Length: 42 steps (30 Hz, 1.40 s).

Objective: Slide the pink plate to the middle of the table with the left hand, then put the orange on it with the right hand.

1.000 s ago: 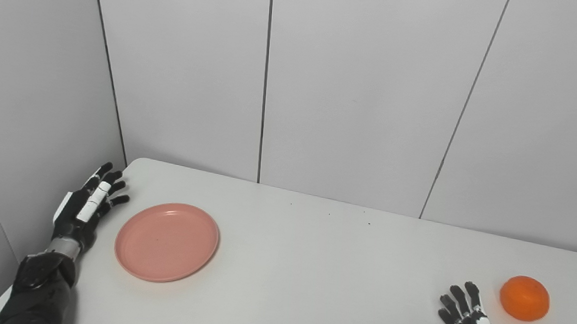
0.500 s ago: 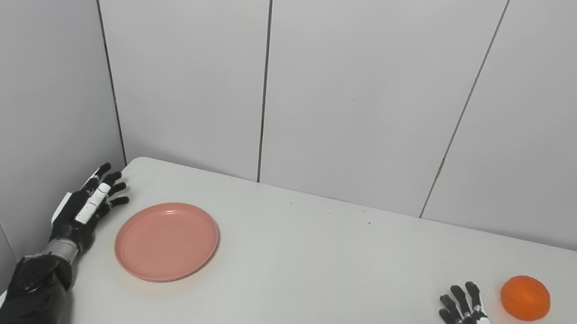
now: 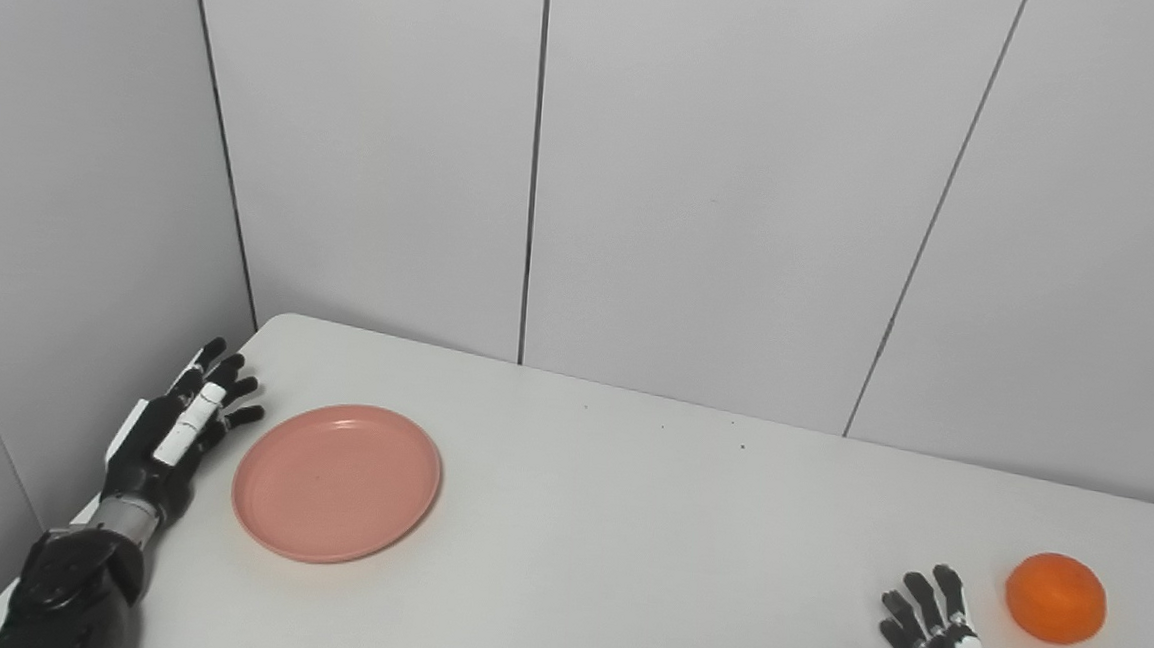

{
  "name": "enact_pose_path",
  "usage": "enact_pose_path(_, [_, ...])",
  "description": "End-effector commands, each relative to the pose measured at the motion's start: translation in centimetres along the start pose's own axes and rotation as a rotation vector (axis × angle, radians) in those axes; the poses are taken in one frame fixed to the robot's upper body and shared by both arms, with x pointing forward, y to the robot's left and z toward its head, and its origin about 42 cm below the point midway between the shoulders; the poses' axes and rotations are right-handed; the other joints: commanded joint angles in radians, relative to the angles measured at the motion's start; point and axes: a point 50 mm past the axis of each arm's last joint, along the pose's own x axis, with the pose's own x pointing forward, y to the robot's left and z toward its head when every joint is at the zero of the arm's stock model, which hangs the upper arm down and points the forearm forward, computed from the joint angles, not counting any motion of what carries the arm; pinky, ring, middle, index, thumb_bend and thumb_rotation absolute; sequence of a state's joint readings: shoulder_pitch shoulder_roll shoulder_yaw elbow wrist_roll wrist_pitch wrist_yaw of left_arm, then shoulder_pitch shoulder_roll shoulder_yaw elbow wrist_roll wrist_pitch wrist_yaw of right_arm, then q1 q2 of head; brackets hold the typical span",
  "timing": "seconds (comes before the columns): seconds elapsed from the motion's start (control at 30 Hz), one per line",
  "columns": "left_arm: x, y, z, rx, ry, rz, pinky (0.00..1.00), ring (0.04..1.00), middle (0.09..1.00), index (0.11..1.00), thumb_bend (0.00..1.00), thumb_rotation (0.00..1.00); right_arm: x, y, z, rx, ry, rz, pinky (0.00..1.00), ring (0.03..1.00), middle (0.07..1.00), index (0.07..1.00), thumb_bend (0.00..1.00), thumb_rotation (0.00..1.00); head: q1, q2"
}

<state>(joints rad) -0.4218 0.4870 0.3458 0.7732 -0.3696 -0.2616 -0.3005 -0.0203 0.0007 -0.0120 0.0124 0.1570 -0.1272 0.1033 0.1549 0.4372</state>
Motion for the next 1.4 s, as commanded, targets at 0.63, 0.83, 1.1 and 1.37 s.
enact_pose_path(0.63, [0.8, -3.0, 1.1, 0.012, -0.012, -0.065, 0.84, 0.941, 0.99, 0.991, 0.94, 0.69, -4.3, 0.1, -4.5, 0.037, 0.203, -0.042, 0.92, 0.906, 0.943, 0.991, 0.74, 1.0, -0.006, 0.005])
enact_pose_path(0.83, [0.9, -3.8, 1.7, 0.003, -0.019, -0.082, 0.88, 0.956, 1.0, 1.0, 0.95, 0.69, -4.4, 0.2, -4.4, 0.043, 0.202, -0.039, 0.93, 0.912, 0.946, 0.994, 0.75, 1.0, -0.008, 0.007])
enact_pose_path(1.1, [0.6, -4.8, 2.6, -0.002, -0.021, -0.095, 0.98, 0.99, 1.0, 1.0, 0.9, 0.71, -4.5, 0.1, -4.4, 0.041, 0.204, -0.04, 0.92, 0.913, 0.948, 0.993, 0.74, 1.0, -0.008, 0.009])
enact_pose_path(1.37, [0.6, -5.1, 3.1, 0.011, -0.028, -0.11, 0.95, 0.988, 1.0, 1.0, 0.89, 0.72, -4.5, 0.1, -4.4, 0.042, 0.208, -0.045, 0.93, 0.914, 0.946, 0.992, 0.74, 1.0, -0.008, 0.009])
